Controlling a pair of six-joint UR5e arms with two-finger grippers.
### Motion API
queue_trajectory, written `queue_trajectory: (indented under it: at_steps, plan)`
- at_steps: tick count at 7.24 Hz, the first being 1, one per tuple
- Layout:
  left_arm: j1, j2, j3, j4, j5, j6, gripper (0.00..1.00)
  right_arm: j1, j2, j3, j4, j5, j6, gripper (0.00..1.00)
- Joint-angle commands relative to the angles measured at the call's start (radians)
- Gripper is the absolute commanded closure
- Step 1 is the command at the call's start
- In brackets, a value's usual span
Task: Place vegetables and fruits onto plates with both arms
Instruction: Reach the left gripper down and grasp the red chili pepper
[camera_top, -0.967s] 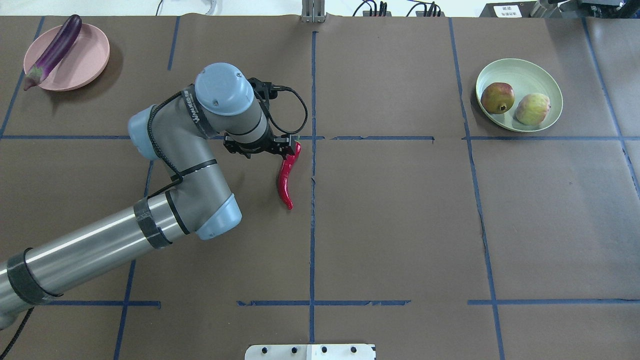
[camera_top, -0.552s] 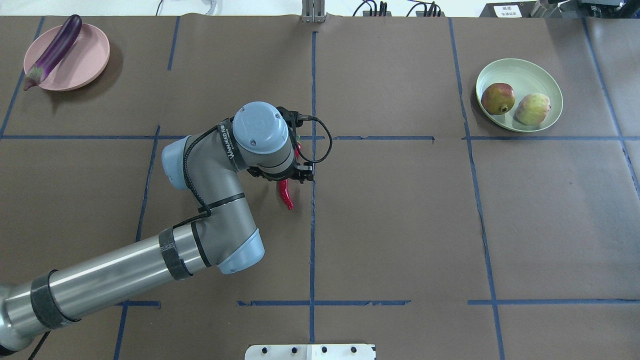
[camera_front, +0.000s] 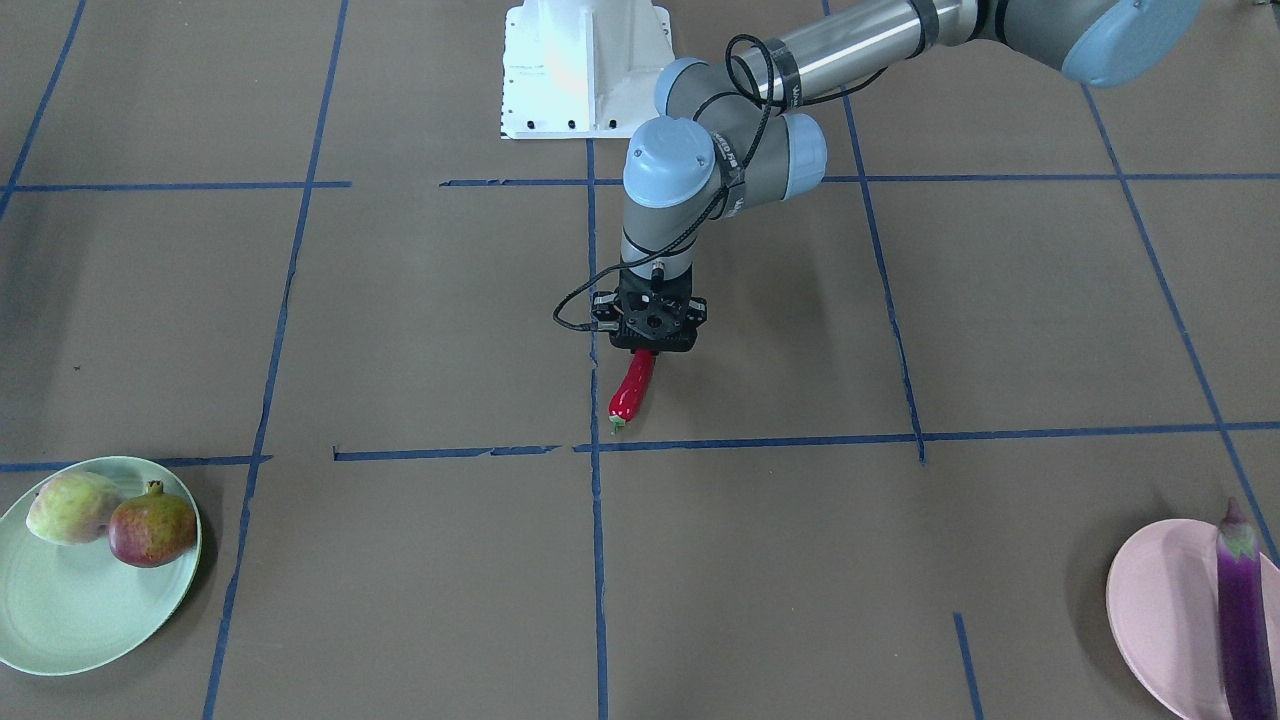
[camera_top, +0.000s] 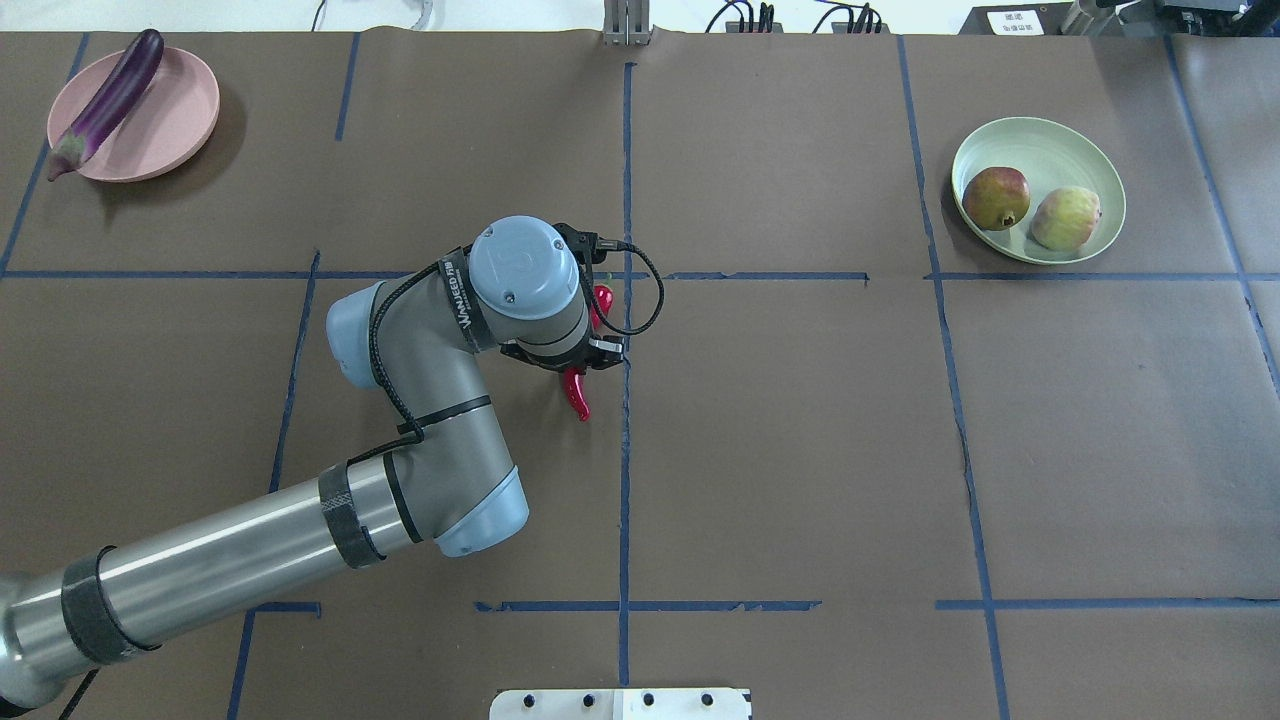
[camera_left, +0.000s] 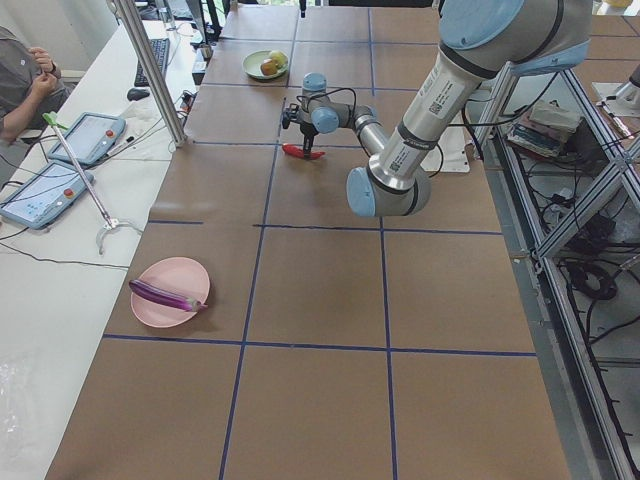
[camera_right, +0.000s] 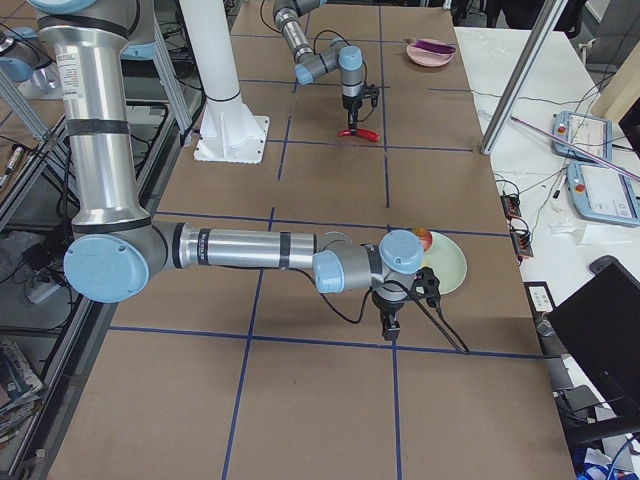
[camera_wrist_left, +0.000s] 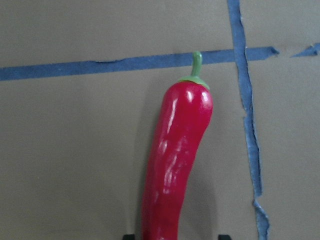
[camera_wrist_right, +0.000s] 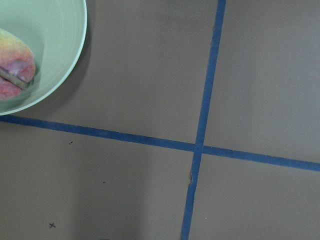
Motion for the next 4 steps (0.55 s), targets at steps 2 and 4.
queue_trajectory:
  at_steps: [2,4]
  plan:
    - [-0.165,0.008,-0.009,0.005,-0.083,-0.142,1.00,0.000,-0.002,0.000,0.002,0.000,-0.002,0.00]
    - [-0.425,0.101,0.023,-0.001,-0.341,-0.100,1.00,0.000,-0.004,0.002,0.004,0.001,-0.005,0.00]
